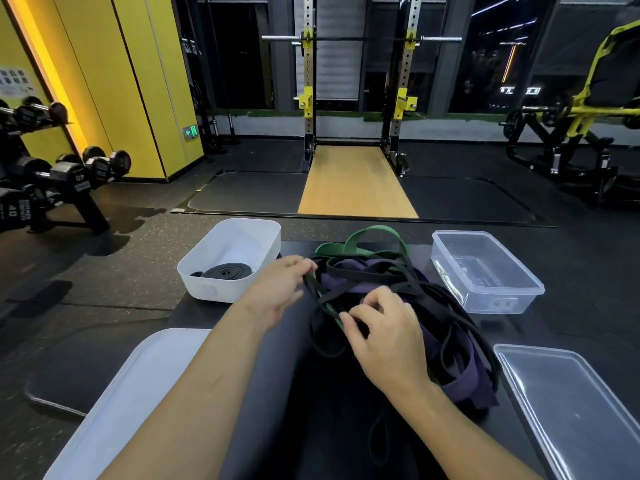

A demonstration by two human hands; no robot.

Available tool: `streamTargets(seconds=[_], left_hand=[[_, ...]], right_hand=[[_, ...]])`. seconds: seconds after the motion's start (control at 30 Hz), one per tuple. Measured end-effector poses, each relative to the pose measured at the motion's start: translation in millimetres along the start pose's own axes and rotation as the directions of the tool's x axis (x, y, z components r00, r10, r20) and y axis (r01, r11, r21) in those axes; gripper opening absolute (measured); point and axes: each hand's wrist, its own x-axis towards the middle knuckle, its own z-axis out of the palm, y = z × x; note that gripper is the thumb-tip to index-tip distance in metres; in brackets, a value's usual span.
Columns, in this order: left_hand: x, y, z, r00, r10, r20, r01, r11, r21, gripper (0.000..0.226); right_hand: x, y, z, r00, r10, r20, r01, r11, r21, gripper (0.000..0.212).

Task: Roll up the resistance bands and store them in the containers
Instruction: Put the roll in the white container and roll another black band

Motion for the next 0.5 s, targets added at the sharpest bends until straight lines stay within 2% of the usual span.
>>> streamTargets(seconds=[0.07, 0.1, 0.2, 0.27, 0.33, 0.4, 0.47, 0.5], left_hand=[[0.5, 8.5, 0.2, 0.999, 0.048, -0.024, -0.053, 0.972, -0.231, 0.028], [0.1, 13.6, -1.0, 0.995, 0.092, -0.026, -0.095, 0.956, -0.278, 0.029], [-4.4, 27.2, -6.6, 0.969, 0.247, 0.013, -0.234, 0.931, -0.279, 0.027], [-11.9, 33.3, -8.8, 0.946, 0.319, 0.049, -0.290, 0.907, -0.305, 0.026], [-19.9, 34.3, -12.1, 0.929, 0.357, 0.097, -0.298, 0.877, -0.378, 0.027], [-28.6, 29.2, -17.1, 0.883, 0.410, 0.227, -0.272, 0.843, -0.463, 0.016], [-37.6, 23.9, -23.3, 0.834, 0.436, 0.338, -0.223, 0.827, -0.516, 0.018], [-39.5, 20.9, -26.2, 0.822, 0.439, 0.362, -0.201, 0.819, -0.537, 0.020]], right_hand=[[0.9, 0.3, -0.6, 0.999, 0.007, 0.036, -0.009, 0.999, 0.037, 0.017], [0.5, -0.1, -1.0, 0.998, 0.010, 0.058, -0.013, 0.999, 0.043, 0.018], [-0.4, -2.6, -1.3, 0.991, 0.071, 0.113, -0.079, 0.994, 0.072, 0.029], [6.3, -4.3, -2.7, 0.979, 0.161, 0.124, -0.180, 0.971, 0.156, 0.040], [22.1, -6.1, -3.1, 0.945, 0.284, 0.161, -0.319, 0.910, 0.264, 0.062], [42.1, -6.9, -2.0, 0.900, 0.362, 0.244, -0.431, 0.828, 0.358, 0.086], [58.9, -4.7, 3.0, 0.862, 0.391, 0.324, -0.498, 0.773, 0.393, 0.087], [65.4, -2.4, 6.2, 0.844, 0.402, 0.354, -0.520, 0.775, 0.359, 0.076]])
